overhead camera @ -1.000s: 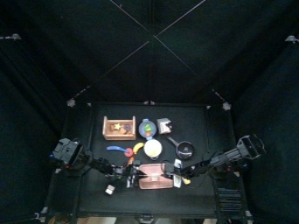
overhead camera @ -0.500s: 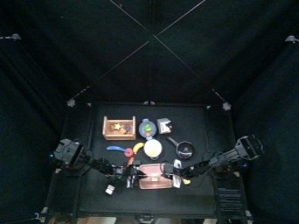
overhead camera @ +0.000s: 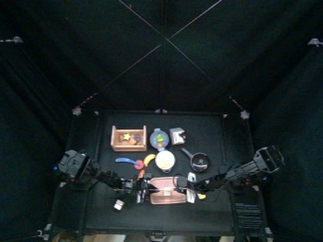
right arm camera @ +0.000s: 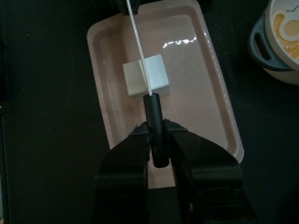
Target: Cut sushi piece
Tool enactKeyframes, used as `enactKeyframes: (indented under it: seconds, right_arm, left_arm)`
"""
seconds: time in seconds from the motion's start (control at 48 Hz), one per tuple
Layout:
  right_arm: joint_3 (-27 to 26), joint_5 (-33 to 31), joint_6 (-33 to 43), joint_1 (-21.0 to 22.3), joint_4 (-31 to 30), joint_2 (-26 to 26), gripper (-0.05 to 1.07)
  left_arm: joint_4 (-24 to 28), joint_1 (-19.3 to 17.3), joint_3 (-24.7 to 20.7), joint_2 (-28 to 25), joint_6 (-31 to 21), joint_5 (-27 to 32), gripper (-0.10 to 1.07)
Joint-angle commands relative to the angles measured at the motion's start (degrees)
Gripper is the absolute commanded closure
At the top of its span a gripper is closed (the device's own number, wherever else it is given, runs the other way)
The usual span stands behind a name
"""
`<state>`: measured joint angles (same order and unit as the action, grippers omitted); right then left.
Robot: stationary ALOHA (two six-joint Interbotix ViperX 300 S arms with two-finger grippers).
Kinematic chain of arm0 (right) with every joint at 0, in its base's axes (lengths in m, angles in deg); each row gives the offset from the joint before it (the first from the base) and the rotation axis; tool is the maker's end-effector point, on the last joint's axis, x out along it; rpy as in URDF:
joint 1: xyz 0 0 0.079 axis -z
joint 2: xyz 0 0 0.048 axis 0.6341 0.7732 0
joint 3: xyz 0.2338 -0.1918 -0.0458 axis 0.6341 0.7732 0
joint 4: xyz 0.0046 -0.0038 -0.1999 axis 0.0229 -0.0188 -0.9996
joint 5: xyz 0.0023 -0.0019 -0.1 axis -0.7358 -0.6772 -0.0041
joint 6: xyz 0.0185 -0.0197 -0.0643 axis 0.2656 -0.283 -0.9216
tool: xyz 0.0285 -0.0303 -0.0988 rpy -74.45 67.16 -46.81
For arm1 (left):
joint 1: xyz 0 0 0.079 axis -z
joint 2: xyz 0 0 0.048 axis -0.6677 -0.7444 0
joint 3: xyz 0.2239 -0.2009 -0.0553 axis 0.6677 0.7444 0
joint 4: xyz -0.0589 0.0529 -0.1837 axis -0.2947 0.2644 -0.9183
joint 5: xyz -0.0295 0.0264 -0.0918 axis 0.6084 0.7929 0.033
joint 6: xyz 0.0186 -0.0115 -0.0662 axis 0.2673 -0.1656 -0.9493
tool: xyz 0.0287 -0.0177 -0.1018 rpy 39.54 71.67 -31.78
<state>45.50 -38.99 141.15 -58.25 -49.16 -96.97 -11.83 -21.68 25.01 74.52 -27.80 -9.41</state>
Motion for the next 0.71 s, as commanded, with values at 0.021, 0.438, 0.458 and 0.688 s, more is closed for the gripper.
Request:
enactKeyframes:
  seconds: [0.021, 0.438, 0.458, 0.688]
  right_arm:
    - [-0.7, -0.2, 0.2, 0.4, 0.1, -0.8, 0.6]
    - [-0.7, -0.2, 0.1, 0.5, 0.1, 1.0, 0.6]
    - [-0.7, -0.2, 0.1, 0.6, 0.1, 1.1, 0.6]
    - [-0.9, -0.4, 0.1, 0.7, 0.1, 2.9, 0.6]
  left_arm:
    - [0.4, 1.3, -0.9, 0.4, 0.0, 0.5, 0.53]
    - [-1.2, 1.3, -0.9, -0.4, 0.2, 1.0, 0.53]
    - [-1.3, 1.2, -0.9, -0.5, 0.2, 1.1, 0.53]
    - [-2.9, 0.9, -1.2, -1.8, 0.2, 1.1, 0.53]
